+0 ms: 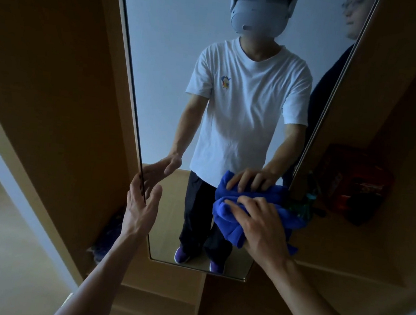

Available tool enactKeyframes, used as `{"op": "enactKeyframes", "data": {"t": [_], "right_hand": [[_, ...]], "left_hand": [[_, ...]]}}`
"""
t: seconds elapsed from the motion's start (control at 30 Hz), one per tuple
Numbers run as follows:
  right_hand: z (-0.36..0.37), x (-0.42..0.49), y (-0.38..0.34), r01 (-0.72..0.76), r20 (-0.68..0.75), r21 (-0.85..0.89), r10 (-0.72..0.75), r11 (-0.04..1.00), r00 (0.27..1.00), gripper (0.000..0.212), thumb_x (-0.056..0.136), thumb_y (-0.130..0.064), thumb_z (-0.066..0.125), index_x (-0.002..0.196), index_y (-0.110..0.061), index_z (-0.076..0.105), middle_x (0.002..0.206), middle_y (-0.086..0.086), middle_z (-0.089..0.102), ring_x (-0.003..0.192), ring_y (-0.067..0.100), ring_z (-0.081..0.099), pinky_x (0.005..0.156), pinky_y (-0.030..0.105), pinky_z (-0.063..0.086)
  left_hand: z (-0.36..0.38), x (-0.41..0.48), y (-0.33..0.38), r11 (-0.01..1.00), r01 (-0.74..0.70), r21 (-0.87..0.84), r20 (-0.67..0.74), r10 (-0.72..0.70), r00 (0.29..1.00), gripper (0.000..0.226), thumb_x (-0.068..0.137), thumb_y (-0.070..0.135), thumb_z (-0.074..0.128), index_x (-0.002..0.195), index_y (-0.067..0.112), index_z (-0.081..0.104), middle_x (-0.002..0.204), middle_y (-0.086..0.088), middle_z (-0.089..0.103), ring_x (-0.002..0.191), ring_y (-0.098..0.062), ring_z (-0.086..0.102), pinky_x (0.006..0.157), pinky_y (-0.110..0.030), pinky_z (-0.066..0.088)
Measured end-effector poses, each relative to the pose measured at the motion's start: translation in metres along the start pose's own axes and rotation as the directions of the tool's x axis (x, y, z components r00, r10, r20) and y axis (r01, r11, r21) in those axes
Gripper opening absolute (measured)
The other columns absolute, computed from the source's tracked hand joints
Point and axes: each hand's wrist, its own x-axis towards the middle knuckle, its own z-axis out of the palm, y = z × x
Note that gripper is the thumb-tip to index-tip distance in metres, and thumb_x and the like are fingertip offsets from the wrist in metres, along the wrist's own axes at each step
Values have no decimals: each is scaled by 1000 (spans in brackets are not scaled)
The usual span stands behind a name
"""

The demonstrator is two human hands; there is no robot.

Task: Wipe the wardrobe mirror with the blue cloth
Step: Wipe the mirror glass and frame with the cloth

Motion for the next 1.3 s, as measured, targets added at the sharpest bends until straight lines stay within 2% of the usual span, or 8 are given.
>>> {"op": "enactKeyframes", "data": {"t": [0.13, 0.43, 0.6, 0.77, 1.0, 1.07, 1.17, 1.3], "right_hand": [[-19, 8, 3, -23, -40, 17, 23, 1000, 999, 61, 75, -16, 76, 133, -24, 59, 120, 1, 58, 95, 26, 55, 76, 38, 43], [-97, 46, 32, -113, -336, 9, 110, 994, 935, 52, 81, -15, 66, 132, -21, 60, 118, 5, 60, 96, 31, 52, 82, 43, 41], [-70, 27, 29, -34, -301, 20, 38, 999, 953, 54, 80, -16, 66, 134, -21, 59, 120, 5, 59, 98, 31, 52, 81, 44, 43], [-13, -11, 23, -46, -89, 12, 47, 999, 995, 75, 64, -13, 79, 134, -23, 56, 123, 3, 55, 96, 29, 53, 79, 42, 43], [11, -30, 15, -137, -42, 114, 143, 984, 989, 62, 70, -14, 71, 130, -20, 55, 121, 0, 55, 98, 25, 56, 81, 37, 47], [8, -28, 12, -235, -102, 306, 277, 923, 955, 43, 80, -18, 60, 123, -16, 55, 113, -1, 56, 100, 23, 58, 84, 33, 49], [-4, -19, 5, -368, -188, 605, 576, 706, 795, 30, 89, -33, 51, 111, -12, 55, 104, -3, 55, 93, 17, 58, 83, 32, 51], [-18, -4, 7, -361, -364, 648, 689, 671, 626, 34, 95, -36, 53, 115, -9, 47, 103, 15, 60, 88, 31, 61, 76, 47, 54]], "left_hand": [[-3, 0, -1, 1000, -7, -1, 20, 7, 1000, 85, 86, 70, 45, 160, 36, 18, 164, -6, 32, 145, -28, 41, 106, -49, 42], [-2, -4, -1, 1000, 8, -3, 38, -8, 999, 94, 82, 73, 48, 161, 39, 11, 167, -4, 29, 149, -28, 37, 110, -54, 42], [-1, -4, -3, 1000, 16, 4, 33, -16, 999, 97, 79, 77, 47, 160, 42, 10, 168, -4, 26, 150, -30, 35, 112, -59, 41], [-2, -5, -3, 1000, 21, 3, 50, -21, 999, 101, 76, 78, 47, 162, 40, 8, 169, -4, 25, 150, -31, 34, 113, -60, 40], [-11, -5, -3, 999, -8, -54, 110, 13, 994, 101, 76, 75, 56, 160, 40, 14, 166, -2, 31, 148, -24, 38, 116, -54, 40], [-14, -5, -4, 997, -7, -81, 125, 17, 992, 97, 77, 73, 59, 158, 41, 17, 164, -1, 34, 147, -21, 40, 117, -53, 40], [-17, -4, -6, 997, -12, -73, 120, 21, 993, 86, 81, 66, 61, 154, 44, 22, 160, 1, 39, 144, -20, 44, 115, -50, 43], [-19, -2, -8, 998, -42, -49, 112, 47, 993, 76, 83, 67, 60, 148, 51, 25, 155, 3, 44, 141, -18, 46, 113, -54, 44]]}}
